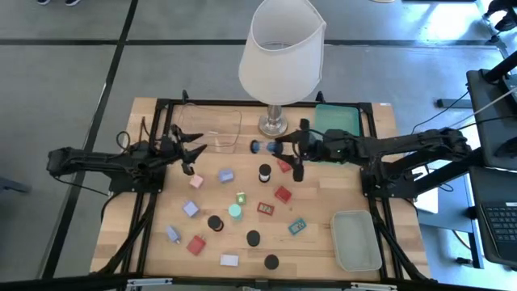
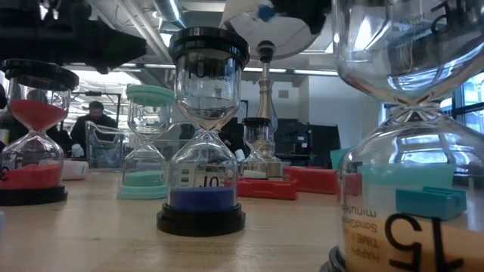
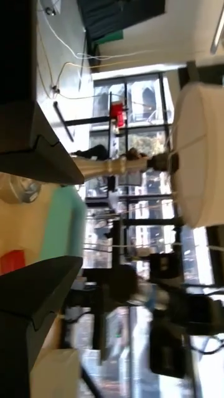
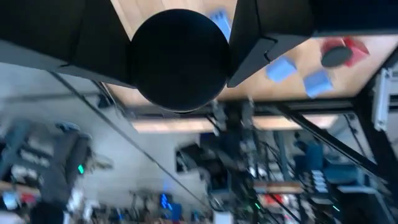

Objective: Pick & Place Office items
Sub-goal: Put the blue hourglass into the transparent bin

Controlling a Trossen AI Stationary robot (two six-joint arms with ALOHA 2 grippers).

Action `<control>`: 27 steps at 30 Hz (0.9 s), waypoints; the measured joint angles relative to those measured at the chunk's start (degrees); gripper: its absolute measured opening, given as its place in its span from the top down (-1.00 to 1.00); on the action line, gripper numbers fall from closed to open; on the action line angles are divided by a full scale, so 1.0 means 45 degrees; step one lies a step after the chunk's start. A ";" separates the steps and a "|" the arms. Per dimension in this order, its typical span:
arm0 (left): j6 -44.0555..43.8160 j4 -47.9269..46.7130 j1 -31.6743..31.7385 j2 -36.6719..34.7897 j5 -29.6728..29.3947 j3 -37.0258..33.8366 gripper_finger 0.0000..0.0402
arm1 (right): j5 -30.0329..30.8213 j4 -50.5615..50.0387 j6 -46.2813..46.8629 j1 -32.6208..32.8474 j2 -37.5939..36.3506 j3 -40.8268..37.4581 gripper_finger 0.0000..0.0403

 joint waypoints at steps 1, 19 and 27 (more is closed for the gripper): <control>0.0211 0.0342 -0.0022 0.0622 0.0090 0.0145 0.02 | -0.0037 0.0309 -0.0055 0.0000 0.0146 0.0000 -0.09; 0.6133 0.0835 -0.2971 0.9431 -0.3538 0.5823 0.02 | 0.0010 0.0674 0.0167 -0.0087 0.0601 0.0000 -0.09; 0.7363 0.0736 -0.4265 1.0050 -0.4980 0.6583 -0.04 | 0.0005 0.0554 0.0022 -0.0083 0.0606 0.0000 -0.09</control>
